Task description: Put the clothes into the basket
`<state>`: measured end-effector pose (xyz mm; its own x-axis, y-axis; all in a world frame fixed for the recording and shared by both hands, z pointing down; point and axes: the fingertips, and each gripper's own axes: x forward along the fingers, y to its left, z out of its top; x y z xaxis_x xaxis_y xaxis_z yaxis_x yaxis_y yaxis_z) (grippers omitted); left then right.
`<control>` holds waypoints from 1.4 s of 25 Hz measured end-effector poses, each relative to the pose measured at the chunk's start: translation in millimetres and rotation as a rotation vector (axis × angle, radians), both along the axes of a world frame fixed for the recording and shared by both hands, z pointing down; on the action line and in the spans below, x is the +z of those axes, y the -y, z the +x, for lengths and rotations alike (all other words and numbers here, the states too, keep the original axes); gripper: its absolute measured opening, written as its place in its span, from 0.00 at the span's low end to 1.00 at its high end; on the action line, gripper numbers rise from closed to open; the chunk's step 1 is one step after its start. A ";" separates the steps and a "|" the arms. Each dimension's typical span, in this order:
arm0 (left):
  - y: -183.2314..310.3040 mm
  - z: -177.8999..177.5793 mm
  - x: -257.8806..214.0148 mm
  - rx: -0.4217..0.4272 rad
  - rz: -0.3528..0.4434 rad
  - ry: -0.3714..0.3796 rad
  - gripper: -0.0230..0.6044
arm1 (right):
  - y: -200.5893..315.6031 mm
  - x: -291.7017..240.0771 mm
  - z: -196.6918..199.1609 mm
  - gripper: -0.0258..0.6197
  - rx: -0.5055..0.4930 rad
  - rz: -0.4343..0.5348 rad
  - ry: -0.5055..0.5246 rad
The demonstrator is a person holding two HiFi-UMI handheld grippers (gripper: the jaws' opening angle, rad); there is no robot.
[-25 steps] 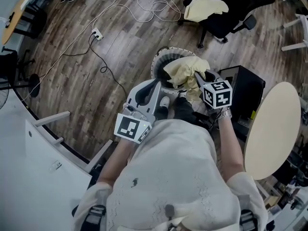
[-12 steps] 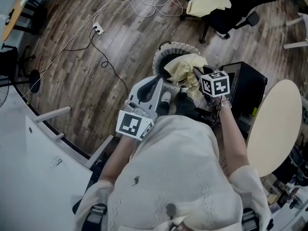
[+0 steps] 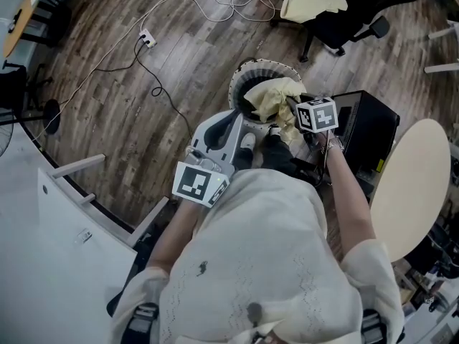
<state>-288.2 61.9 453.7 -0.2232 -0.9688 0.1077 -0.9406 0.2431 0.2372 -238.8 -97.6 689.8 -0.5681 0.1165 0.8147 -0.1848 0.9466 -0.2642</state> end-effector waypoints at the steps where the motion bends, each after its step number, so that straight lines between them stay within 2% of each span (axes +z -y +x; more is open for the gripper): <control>1: 0.6 0.1 1.0 0.000 -0.002 -0.001 0.07 | 1.5 3.6 -1.2 0.18 0.000 -0.007 -0.004; 5: 3.5 0.7 4.3 0.000 -0.006 -0.003 0.07 | 9.2 12.4 -6.5 0.18 0.005 -0.031 -0.021; 13: 9.3 -2.0 7.8 0.010 -0.006 -0.012 0.07 | 27.9 20.5 -19.6 0.18 0.020 -0.020 -0.044; 25: 10.9 -4.7 17.5 0.000 -0.024 -0.021 0.07 | 25.8 73.6 -22.9 0.18 0.036 -0.075 -0.132; 35: 9.1 -0.8 33.4 -0.026 -0.048 -0.036 0.07 | 17.5 123.2 -8.5 0.18 0.010 -0.083 -0.223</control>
<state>-289.0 52.9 487.1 -0.2437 -0.9562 0.1625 -0.9247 0.2796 0.2583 -247.3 -115.1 813.0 -0.3767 0.1835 0.9080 -0.2560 0.9214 -0.2924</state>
